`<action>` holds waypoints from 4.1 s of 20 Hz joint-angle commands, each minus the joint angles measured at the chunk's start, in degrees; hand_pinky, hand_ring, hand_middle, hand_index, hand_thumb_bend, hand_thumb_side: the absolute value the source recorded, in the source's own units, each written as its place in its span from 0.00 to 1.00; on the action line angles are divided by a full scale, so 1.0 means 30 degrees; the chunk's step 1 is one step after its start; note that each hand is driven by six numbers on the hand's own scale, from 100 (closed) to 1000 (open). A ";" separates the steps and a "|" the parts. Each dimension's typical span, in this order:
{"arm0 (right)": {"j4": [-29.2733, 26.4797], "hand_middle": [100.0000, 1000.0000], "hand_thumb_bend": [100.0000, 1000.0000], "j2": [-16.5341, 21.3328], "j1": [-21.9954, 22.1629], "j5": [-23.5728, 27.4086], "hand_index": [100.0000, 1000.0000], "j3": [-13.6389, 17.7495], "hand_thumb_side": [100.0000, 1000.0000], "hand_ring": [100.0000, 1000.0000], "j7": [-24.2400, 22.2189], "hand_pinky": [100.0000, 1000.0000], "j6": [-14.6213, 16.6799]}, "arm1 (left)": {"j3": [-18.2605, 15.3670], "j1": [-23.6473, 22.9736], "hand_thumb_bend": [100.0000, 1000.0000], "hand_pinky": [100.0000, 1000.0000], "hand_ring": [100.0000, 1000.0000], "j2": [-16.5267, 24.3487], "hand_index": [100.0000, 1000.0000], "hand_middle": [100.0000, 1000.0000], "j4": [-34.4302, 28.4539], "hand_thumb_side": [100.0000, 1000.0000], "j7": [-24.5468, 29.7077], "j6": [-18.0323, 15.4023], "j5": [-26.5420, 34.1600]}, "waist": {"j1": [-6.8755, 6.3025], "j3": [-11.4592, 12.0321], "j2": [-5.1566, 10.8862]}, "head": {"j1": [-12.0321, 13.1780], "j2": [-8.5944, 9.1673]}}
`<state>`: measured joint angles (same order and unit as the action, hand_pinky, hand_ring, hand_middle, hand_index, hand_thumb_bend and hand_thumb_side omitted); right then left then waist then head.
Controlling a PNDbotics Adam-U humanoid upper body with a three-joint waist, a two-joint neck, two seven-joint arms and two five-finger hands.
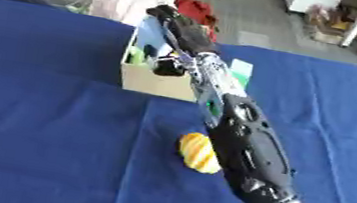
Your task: Pick up objects on the table and place them in the box.
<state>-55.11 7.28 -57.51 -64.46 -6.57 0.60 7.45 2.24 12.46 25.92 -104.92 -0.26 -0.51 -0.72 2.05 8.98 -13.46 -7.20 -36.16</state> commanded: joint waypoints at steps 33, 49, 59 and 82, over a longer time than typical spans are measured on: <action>-1.2032 0.84 0.00 0.7439 0.6843 1.1646 0.97 -0.4225 0.41 0.79 -0.7938 0.79 0.1724 | -0.0776 -0.0821 0.00 0.87 0.56 0.0118 0.74 0.55 0.0133 0.65 -0.0568 -0.0084 -0.0149 | 0.0160 -0.2721 0.0699 | 0.1062 -0.0838; -1.2196 0.84 0.00 0.7888 0.8337 1.0811 0.97 -0.4904 0.33 0.79 -1.0154 0.80 0.2564 | -0.0744 -0.0898 0.00 0.87 0.56 0.0062 0.74 0.55 0.0198 0.66 -0.0448 -0.0118 -0.0148 | 0.0052 -0.2966 0.0760 | 0.0533 -0.1511; -1.0079 0.85 0.00 0.6756 0.7641 0.7172 0.96 -0.5686 0.27 0.80 -1.0536 0.81 0.3557 | -0.0689 -0.0871 0.00 0.88 0.56 -0.0002 0.74 0.55 0.0241 0.67 -0.0365 -0.0129 -0.0130 | 0.0042 -0.2868 0.0723 | 0.0373 -0.1444; -1.0305 0.27 0.00 0.5660 0.4684 0.6529 0.39 -0.3904 0.00 0.31 -0.4684 0.58 0.1648 | -0.0753 -0.0818 0.00 0.88 0.57 -0.0040 0.74 0.56 0.0173 0.67 -0.0441 -0.0134 -0.0071 | -0.0040 -0.2789 0.0743 | 0.0454 -0.1015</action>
<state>-84.33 23.94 -42.18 -45.26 -19.49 -14.07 13.04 0.48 9.55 25.16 -103.49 -1.44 -0.85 -1.00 2.19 0.55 -13.06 -5.90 -39.84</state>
